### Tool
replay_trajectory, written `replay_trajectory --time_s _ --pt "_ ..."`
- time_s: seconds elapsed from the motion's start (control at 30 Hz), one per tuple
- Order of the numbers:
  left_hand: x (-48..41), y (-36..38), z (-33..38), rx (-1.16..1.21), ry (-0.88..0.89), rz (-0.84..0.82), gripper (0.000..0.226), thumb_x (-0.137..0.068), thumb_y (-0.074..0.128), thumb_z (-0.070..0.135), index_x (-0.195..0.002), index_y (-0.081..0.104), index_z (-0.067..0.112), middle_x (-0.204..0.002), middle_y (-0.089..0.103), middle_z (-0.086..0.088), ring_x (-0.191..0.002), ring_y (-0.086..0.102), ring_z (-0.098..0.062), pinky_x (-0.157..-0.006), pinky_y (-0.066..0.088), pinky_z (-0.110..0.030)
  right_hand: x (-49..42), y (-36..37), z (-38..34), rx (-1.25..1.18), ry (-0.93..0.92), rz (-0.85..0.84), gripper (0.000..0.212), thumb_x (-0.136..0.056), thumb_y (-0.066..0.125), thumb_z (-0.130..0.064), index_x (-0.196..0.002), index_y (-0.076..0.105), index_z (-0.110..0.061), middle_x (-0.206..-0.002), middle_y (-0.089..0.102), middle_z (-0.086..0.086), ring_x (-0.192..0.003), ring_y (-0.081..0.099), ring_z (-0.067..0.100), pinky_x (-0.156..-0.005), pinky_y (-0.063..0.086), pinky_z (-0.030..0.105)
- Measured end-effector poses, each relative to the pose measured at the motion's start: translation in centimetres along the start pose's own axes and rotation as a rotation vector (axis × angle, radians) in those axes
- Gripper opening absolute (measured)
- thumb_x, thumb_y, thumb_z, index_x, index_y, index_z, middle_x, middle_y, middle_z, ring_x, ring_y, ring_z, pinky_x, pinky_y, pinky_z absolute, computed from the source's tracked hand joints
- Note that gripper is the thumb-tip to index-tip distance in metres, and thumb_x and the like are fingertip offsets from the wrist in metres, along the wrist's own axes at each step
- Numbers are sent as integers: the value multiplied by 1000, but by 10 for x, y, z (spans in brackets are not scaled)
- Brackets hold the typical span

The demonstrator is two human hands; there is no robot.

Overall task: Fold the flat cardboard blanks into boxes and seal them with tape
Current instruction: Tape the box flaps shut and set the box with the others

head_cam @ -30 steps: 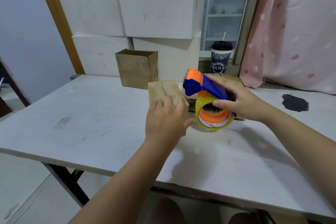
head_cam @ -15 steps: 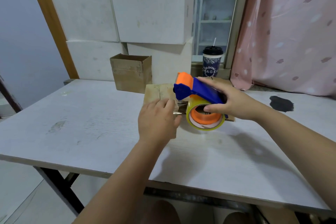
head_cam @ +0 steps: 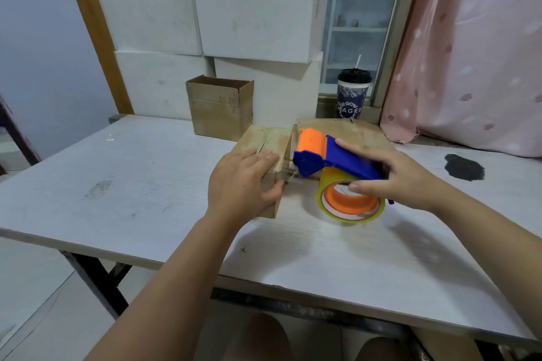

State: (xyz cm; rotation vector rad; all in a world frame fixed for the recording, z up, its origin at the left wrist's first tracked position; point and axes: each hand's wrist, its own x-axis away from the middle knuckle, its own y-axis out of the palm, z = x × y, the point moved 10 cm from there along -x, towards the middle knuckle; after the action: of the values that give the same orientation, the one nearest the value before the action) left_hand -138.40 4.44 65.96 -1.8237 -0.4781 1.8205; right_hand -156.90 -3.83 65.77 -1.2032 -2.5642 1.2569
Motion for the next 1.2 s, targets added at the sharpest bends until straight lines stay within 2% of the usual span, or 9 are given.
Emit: replay_trajectory --time_s 0.1,0.2,0.27,0.47,0.53,0.67,0.83,1.07,1.2 --pt "0 2 -2 12 -30 -16 42 -61 81 36 -97 74 16 -95 74 1 -92 69 -24 -80 51 -36 1 -5 -8 -49 -35 -3 69 -66 80 -41 -119 46 -70 -126 54 -32 -117 54 19 -86 54 33" --pt "-1 3 -5 23 -57 -60 46 -56 86 34 -98 75 17 -95 74 2 -92 69 -23 -79 51 -36 0 -7 -13 -49 -17 -45 67 -66 75 -37 -117 47 -71 -121 53 -38 -112 57 8 -91 50 30" --pt "-2 2 -6 28 -64 -83 47 -57 86 35 -99 75 18 -95 74 2 -93 69 -23 -79 52 -36 0 -9 -14 -37 -1 -54 66 -65 75 -37 -116 48 -70 -118 54 -39 -108 57 -3 -87 48 14" --pt "0 2 -8 57 -109 -125 42 -65 80 37 -103 74 19 -100 73 2 -99 68 -24 -84 49 -38 2 0 -5 83 109 -170 65 -65 73 -45 -120 47 -68 -93 61 -26 -55 50 5 -45 43 21" --pt "0 2 -9 61 -120 -130 43 -65 81 37 -103 74 20 -101 73 2 -100 67 -23 -85 49 -37 -1 -5 -9 132 109 -185 65 -65 71 -46 -121 46 -69 -85 61 -21 -51 48 6 -42 40 20" --pt "1 3 -12 55 -141 -137 44 -65 80 37 -106 73 21 -103 73 2 -103 66 -23 -87 48 -37 -4 -14 -19 60 70 -168 65 -68 72 -39 -125 49 -62 -100 64 -23 -56 56 0 -46 42 13" --pt "2 4 -12 70 -161 -143 44 -67 79 37 -108 72 22 -107 71 3 -108 63 -22 -91 45 -35 4 -21 -13 -114 23 -48 65 -69 72 -31 -125 52 -57 -121 58 -33 -102 59 -7 -76 44 7" --pt "2 5 -10 93 -166 -181 46 -72 75 39 -114 69 22 -115 68 4 -114 59 -21 -95 39 -34 13 -4 -7 158 66 -150 65 -66 78 -50 -120 47 -69 -105 59 -33 -71 57 -4 -49 39 6" --pt "0 1 -4 44 -123 -171 43 -69 78 35 -107 72 17 -106 72 0 -105 64 -25 -89 45 -36 7 4 -15 281 36 -221 62 -70 71 -54 -125 43 -65 -107 41 -59 -94 44 -28 -72 31 -5"
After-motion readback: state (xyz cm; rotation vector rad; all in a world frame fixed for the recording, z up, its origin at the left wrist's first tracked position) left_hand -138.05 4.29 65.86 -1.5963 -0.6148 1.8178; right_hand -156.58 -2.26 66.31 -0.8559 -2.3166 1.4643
